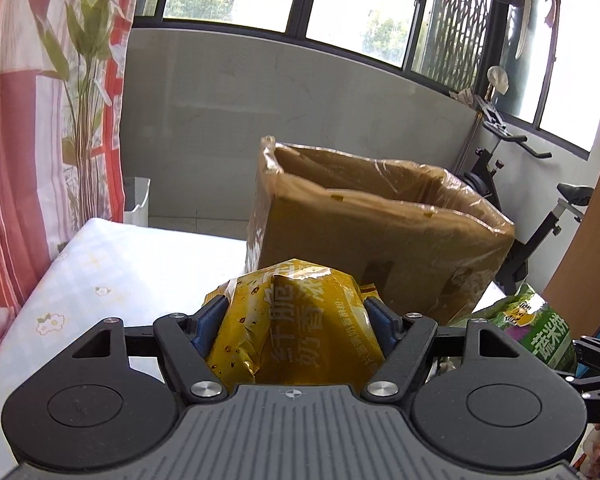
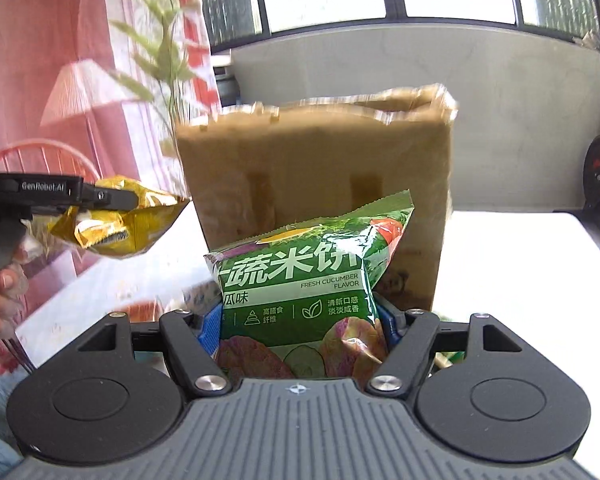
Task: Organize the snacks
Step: 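Carry both bags over the box and release them inside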
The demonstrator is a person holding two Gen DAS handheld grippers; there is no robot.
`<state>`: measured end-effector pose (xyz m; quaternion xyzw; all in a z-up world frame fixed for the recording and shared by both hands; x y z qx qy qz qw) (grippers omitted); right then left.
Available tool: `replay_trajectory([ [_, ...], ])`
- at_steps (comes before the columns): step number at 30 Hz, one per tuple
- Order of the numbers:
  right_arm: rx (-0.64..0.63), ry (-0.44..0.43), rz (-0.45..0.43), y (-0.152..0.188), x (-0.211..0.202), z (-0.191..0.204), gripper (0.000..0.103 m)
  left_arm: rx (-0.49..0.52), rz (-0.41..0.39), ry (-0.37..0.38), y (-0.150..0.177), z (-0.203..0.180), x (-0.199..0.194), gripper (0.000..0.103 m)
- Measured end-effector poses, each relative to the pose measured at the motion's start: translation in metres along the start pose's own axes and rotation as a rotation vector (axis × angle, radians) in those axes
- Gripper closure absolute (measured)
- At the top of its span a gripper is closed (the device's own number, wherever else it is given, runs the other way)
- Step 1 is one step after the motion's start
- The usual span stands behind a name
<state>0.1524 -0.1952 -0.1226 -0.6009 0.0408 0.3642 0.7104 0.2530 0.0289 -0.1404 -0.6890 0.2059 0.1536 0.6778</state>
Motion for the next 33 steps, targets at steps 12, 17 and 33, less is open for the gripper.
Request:
replay_trajectory([
  [12, -0.112, 0.013, -0.253, -0.113, -0.020, -0.009, 0.030, 0.036, -0.212, 0.056, -0.075, -0.032, -0.017, 0.027],
  [17, -0.164, 0.068, -0.264, -0.160, 0.023, -0.029, 0.030, 0.021, -0.235, 0.060, -0.095, -0.046, -0.003, 0.027],
  [33, -0.286, 0.352, -0.041, -0.156, 0.152, -0.067, 0.031, 0.051, -0.203, 0.047, -0.117, -0.075, 0.048, 0.027],
])
Point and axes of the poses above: each gripper's, at about its wrist camera, not at the fingertips, and x roughly the way its jaws point, z to its left, y to its underside, the point moved 3 cm from there along x, roughly the way its jaws point, and after that the axes turned 14 degrees about -y, right-handed, at the moved point
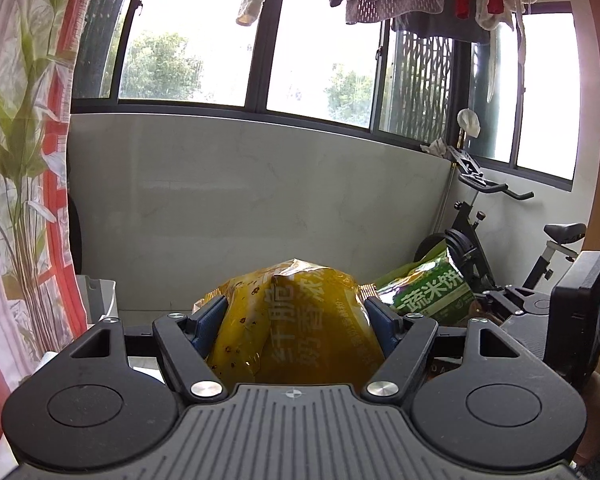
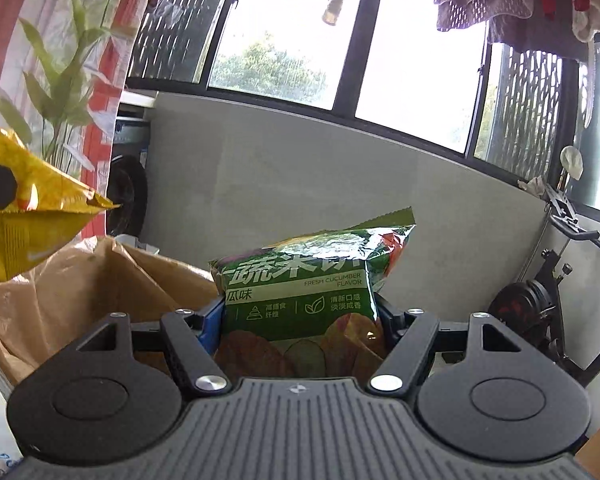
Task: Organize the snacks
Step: 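Carry both bags over the box and release them inside, then grasp the orange bread packet with the left tool while the right tool grasps the white cracker pack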
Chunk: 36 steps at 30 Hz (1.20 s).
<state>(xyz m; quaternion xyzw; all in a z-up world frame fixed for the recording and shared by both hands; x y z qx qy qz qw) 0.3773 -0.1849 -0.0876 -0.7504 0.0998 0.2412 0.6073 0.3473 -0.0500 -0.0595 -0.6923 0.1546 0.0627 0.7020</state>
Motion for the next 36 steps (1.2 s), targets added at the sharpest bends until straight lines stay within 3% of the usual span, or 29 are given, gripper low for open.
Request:
replay_trajectory([
  [3, 0.013, -0.080, 0.116, 0.009, 0.012, 0.007, 0.030, 0.008, 0.023, -0.003, 0.005, 0.001, 0.006, 0.027],
  [5, -0.011, -0.084, 0.136, 0.013, 0.012, 0.011, 0.029, 0.007, 0.039, -0.006, 0.006, 0.003, 0.013, 0.027],
  [9, 0.051, -0.095, 0.147, 0.014, 0.005, 0.005, 0.015, 0.004, 0.068, -0.006, 0.006, 0.002, 0.022, 0.026],
  [13, 0.150, -0.115, 0.120, 0.014, -0.010, -0.010, 0.015, 0.024, 0.080, -0.014, 0.006, -0.005, 0.033, 0.025],
  [19, 0.203, -0.112, 0.075, 0.019, -0.034, -0.021, 0.015, 0.063, 0.065, -0.038, -0.009, -0.022, 0.059, 0.013],
  [23, 0.225, -0.125, 0.058, 0.021, -0.047, -0.022, 0.015, 0.117, 0.059, -0.081, -0.009, -0.025, 0.068, 0.013],
  [28, 0.231, -0.142, 0.023, 0.028, -0.065, -0.022, 0.015, 0.062, 0.089, -0.047, 0.003, -0.004, 0.053, 0.013],
  [36, 0.270, -0.175, -0.092, 0.054, -0.105, -0.019, 0.015, -0.020, 0.117, -0.074, 0.021, 0.057, 0.006, 0.013],
])
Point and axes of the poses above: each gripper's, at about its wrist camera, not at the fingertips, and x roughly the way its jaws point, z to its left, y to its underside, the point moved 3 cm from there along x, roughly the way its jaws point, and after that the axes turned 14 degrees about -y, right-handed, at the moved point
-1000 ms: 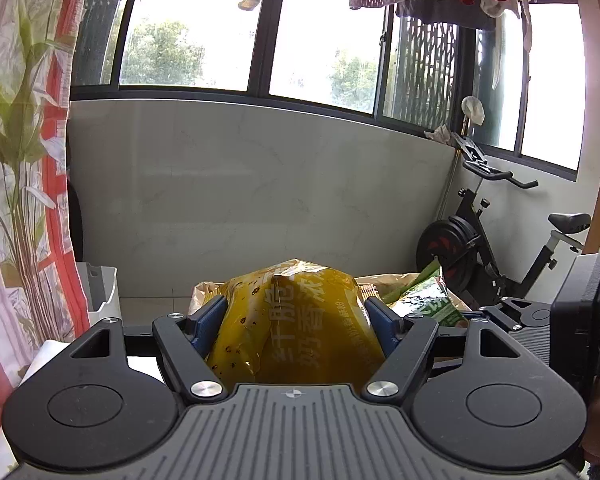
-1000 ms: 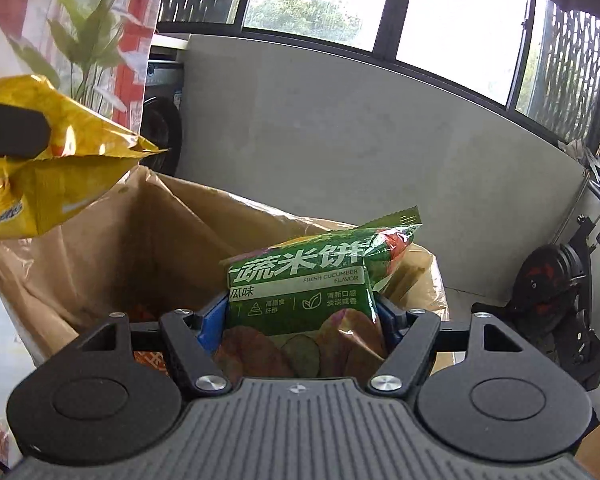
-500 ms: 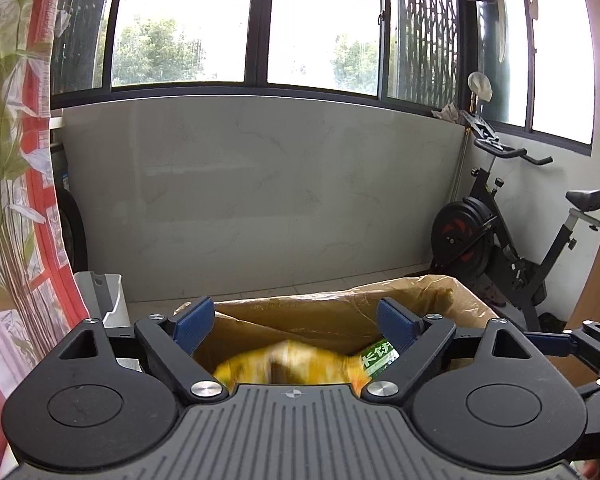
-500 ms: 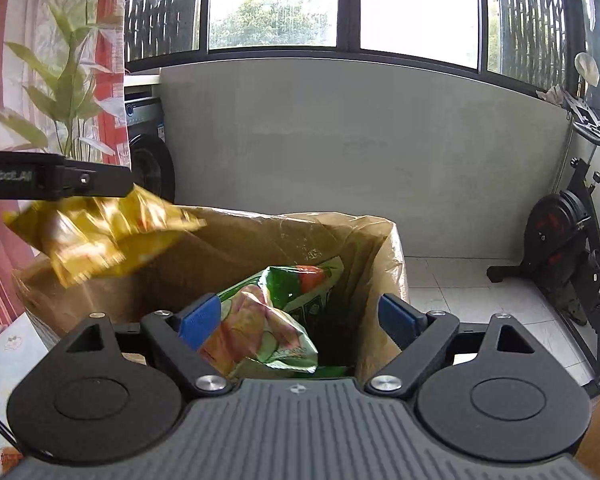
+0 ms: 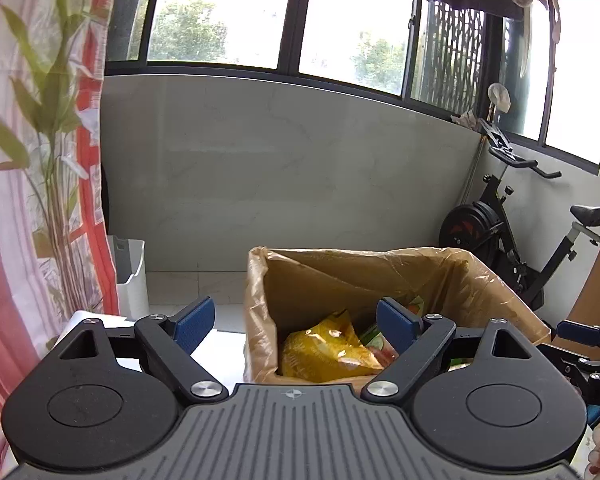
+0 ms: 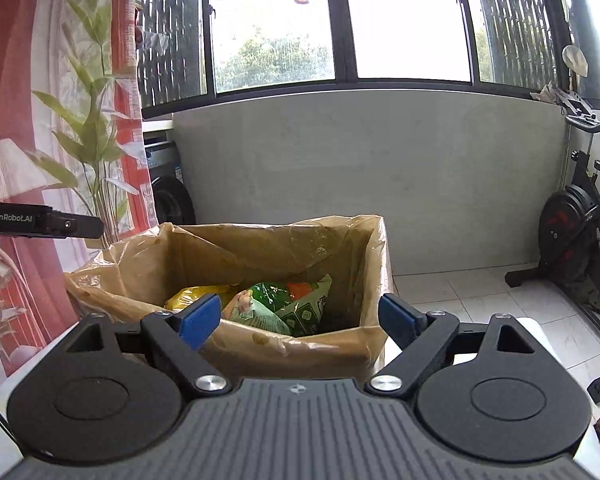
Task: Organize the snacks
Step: 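Grasp the orange bread packet with the left tool while the right tool grasps the white cracker pack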
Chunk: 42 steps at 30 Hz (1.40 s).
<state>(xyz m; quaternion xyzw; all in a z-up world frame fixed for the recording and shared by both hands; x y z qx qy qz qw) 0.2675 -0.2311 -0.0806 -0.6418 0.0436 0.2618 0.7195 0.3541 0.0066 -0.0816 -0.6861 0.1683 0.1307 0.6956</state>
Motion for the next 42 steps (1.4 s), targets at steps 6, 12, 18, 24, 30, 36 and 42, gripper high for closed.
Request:
replay_trajectory([
  [6, -0.012, -0.010, -0.038, 0.030, -0.021, 0.013, 0.015, -0.054, 0.052, -0.057, 0.038, 0.043, -0.028, 0.013],
  [12, 0.044, -0.028, 0.029, 0.072, -0.020, 0.021, 0.015, -0.069, 0.191, -0.098, 0.100, 0.058, -0.027, 0.013],
  [18, 0.110, -0.039, 0.114, 0.106, -0.021, 0.019, 0.015, -0.142, 0.404, -0.187, 0.159, 0.081, -0.021, 0.014],
  [24, 0.168, -0.005, 0.154, 0.122, -0.022, 0.008, 0.015, -0.323, 0.546, -0.205, 0.188, 0.103, -0.016, 0.014],
  [30, 0.206, 0.015, 0.175, 0.135, -0.024, 0.002, 0.015, -0.315, 0.576, -0.139, 0.196, 0.092, -0.013, 0.013],
  [36, 0.220, 0.026, 0.181, 0.138, -0.024, -0.002, 0.015, -0.283, 0.618, -0.157, 0.206, 0.088, 0.006, 0.008],
  [42, 0.240, 0.053, 0.195, 0.144, -0.026, -0.008, 0.015, -0.185, 0.600, -0.132, 0.204, 0.067, 0.012, 0.013],
])
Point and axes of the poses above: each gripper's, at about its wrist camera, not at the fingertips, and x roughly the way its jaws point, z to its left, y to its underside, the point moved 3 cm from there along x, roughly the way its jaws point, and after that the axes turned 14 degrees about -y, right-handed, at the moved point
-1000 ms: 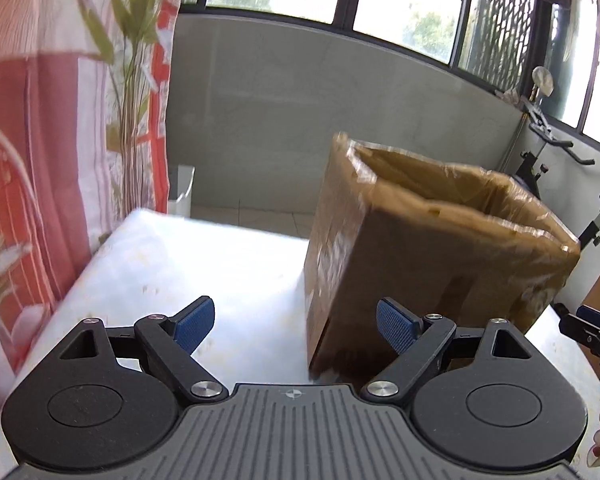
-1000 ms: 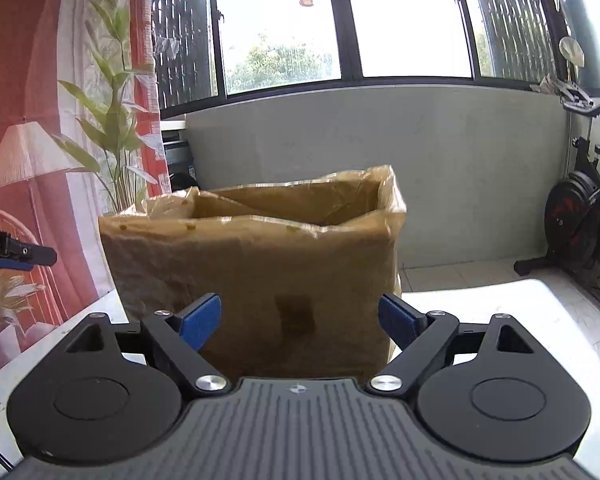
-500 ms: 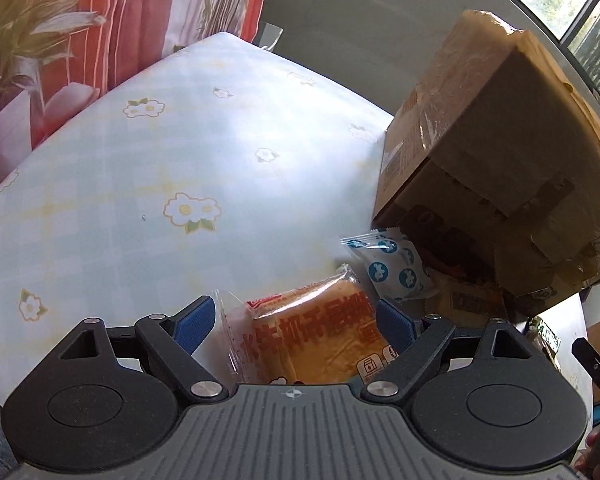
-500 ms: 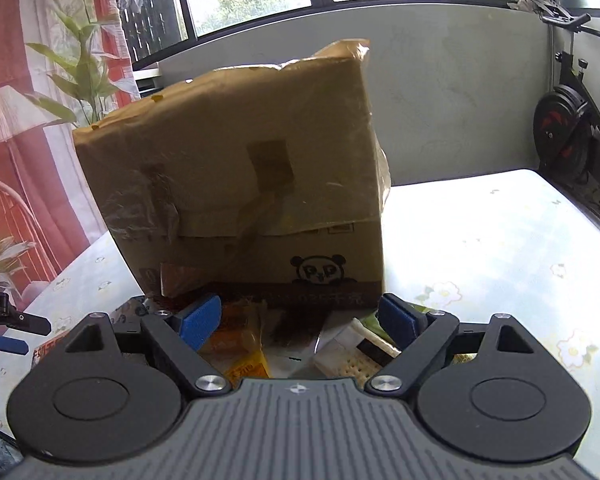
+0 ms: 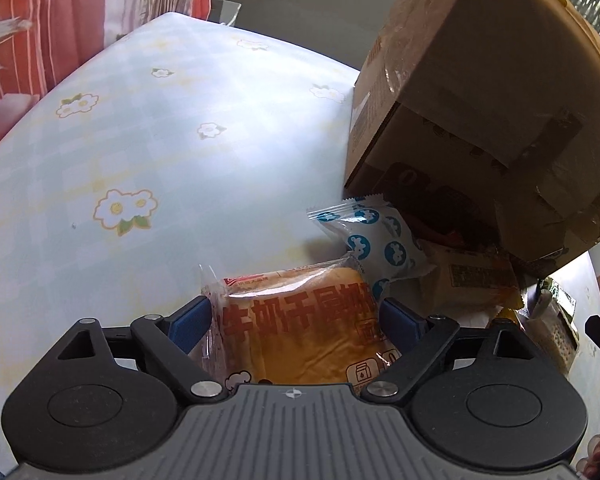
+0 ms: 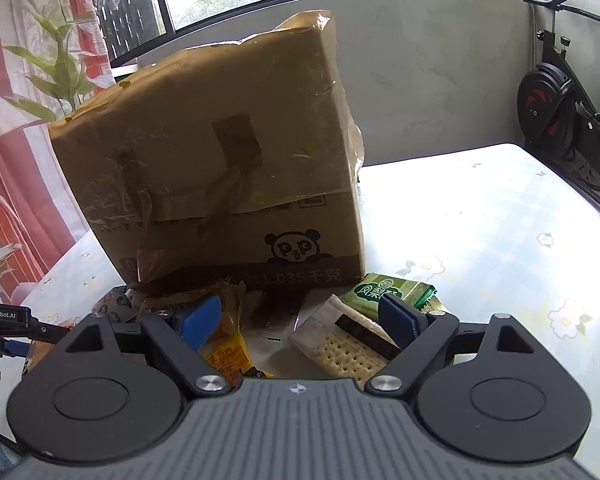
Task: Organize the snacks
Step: 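Grasp the orange bread packet with the left tool while the right tool grasps the white cracker pack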
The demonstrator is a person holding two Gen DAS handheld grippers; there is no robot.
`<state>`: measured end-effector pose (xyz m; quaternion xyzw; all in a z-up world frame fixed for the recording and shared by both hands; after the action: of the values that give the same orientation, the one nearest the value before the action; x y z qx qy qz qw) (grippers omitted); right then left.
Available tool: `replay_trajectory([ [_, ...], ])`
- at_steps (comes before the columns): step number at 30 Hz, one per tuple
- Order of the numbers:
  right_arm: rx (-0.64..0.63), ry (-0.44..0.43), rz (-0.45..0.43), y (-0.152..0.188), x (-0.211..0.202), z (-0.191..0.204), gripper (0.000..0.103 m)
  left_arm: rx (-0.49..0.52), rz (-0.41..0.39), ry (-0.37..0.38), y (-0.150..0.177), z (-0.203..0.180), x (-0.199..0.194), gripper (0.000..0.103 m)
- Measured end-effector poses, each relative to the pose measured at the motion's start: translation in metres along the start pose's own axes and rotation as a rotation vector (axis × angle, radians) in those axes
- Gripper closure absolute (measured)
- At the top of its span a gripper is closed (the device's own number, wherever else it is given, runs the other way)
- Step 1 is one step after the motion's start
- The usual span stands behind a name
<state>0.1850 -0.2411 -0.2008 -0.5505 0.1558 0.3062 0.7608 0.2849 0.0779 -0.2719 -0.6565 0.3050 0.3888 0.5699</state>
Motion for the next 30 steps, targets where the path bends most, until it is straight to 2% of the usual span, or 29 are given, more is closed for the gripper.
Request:
replay_trajectory([
  [7, 0.013, 0.078, 0.039, 0.011, 0.000, -0.014, 0.015, 0.011, -0.004, 0.030, -0.005, -0.003, -0.002, 0.021],
  [13, -0.011, 0.087, 0.062, 0.017, -0.001, -0.018, 0.016, -0.021, -0.036, 0.034, -0.005, 0.007, -0.012, 0.023],
  [18, -0.207, 0.135, 0.120, 0.019, 0.011, -0.010, 0.016, -0.034, -0.107, 0.033, 0.002, 0.012, -0.034, 0.025],
  [22, -0.327, 0.116, 0.188, 0.025, 0.025, -0.007, 0.017, -0.014, -0.168, 0.054, 0.001, 0.008, -0.051, 0.025],
  [27, -0.302, 0.096, 0.242, 0.031, 0.031, -0.008, 0.019, 0.015, -0.207, 0.080, -0.001, -0.004, -0.059, 0.025],
  [30, -0.237, 0.079, 0.292, 0.034, 0.028, -0.005, 0.021, 0.030, -0.217, 0.097, 0.001, -0.009, -0.060, 0.025],
])
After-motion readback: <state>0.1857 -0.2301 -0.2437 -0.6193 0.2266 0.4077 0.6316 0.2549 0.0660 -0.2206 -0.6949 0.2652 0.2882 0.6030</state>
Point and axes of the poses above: each gripper's, at about its wrist camera, not at the fingertips, and x roughly the way its jaws point, z to its left, y to its underside, the point moved 3 cm from there along x, roughly the way its jaws point, and after that the axes turned 14 degrees about -y, right-handed, at the moved point
